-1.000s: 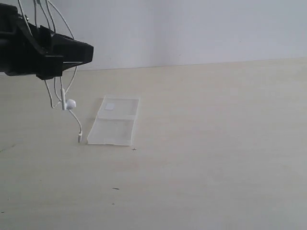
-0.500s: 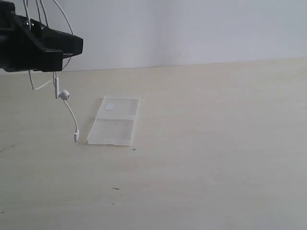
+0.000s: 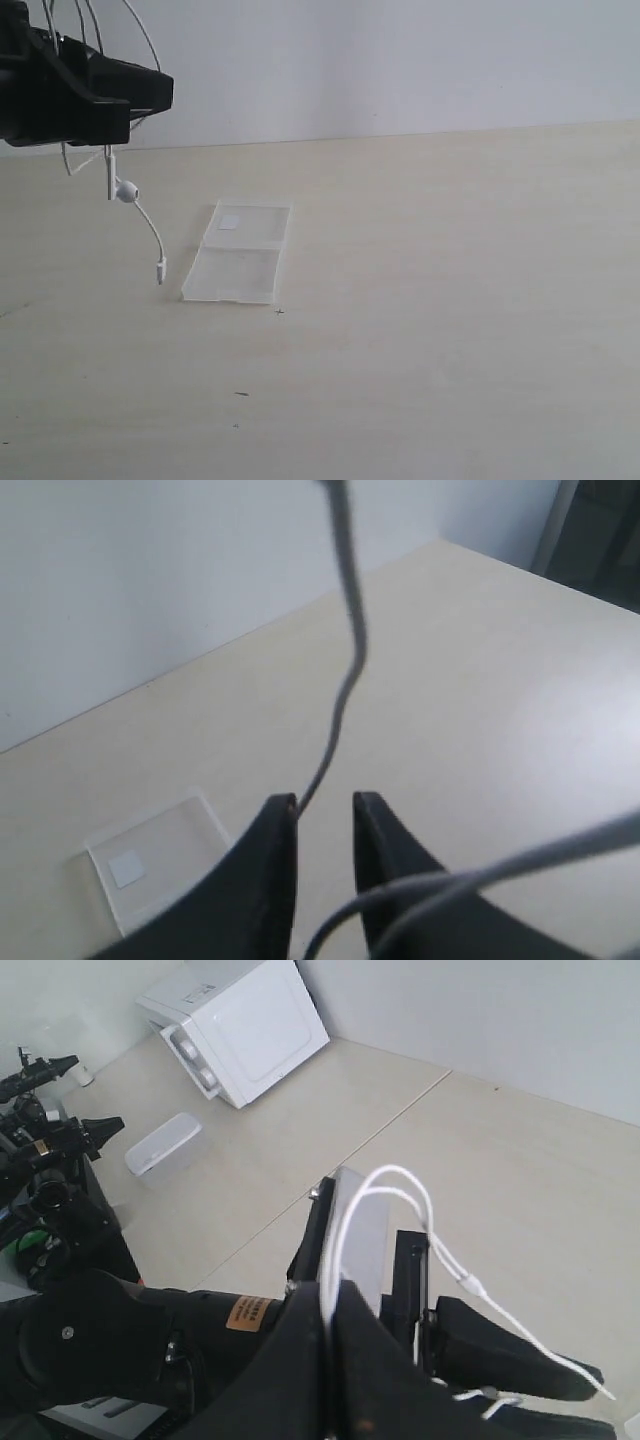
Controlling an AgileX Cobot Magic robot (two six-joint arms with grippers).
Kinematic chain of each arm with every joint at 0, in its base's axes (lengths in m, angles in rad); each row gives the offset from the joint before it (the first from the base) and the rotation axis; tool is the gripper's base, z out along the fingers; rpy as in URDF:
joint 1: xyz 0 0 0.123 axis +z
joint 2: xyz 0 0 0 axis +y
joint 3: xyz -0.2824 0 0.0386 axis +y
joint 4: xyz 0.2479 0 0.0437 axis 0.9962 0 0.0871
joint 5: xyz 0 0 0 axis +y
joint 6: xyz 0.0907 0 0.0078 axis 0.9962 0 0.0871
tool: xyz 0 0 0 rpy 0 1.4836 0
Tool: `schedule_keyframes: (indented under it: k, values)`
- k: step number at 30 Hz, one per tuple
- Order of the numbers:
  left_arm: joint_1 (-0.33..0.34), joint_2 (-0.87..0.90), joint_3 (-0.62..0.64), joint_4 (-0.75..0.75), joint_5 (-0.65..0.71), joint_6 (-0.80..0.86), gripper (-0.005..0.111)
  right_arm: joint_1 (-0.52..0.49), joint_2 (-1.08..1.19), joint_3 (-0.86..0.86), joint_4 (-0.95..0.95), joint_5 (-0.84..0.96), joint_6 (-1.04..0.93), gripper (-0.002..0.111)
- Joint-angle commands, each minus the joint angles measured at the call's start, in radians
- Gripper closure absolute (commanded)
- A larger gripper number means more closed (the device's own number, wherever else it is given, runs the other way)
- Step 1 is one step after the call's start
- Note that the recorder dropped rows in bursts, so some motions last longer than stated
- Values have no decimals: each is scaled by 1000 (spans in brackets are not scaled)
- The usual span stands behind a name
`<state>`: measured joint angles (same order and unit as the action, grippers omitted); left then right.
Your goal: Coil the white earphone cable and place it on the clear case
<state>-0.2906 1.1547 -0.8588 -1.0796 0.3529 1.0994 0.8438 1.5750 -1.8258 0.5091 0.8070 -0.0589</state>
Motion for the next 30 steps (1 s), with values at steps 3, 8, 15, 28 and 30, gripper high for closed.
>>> schedule_keyframes:
  k: [3, 8, 15, 28, 30]
  values:
    - [2, -3, -5, -5, -14, -4, 47, 0, -14, -6, 13, -8, -11, 108]
    - [2, -3, -5, -5, -35, -4, 47, 0, -14, -6, 35, -8, -16, 108]
    - [2, -1, -5, -5, -71, 1, 47, 0, -14, -6, 93, -8, -38, 108]
    - [2, 14, -5, -14, -75, 1, 63, 0, -14, -6, 121, 3, -53, 108]
    - [2, 28, -5, -33, -71, 3, 54, 0, -14, -6, 121, 5, -53, 108]
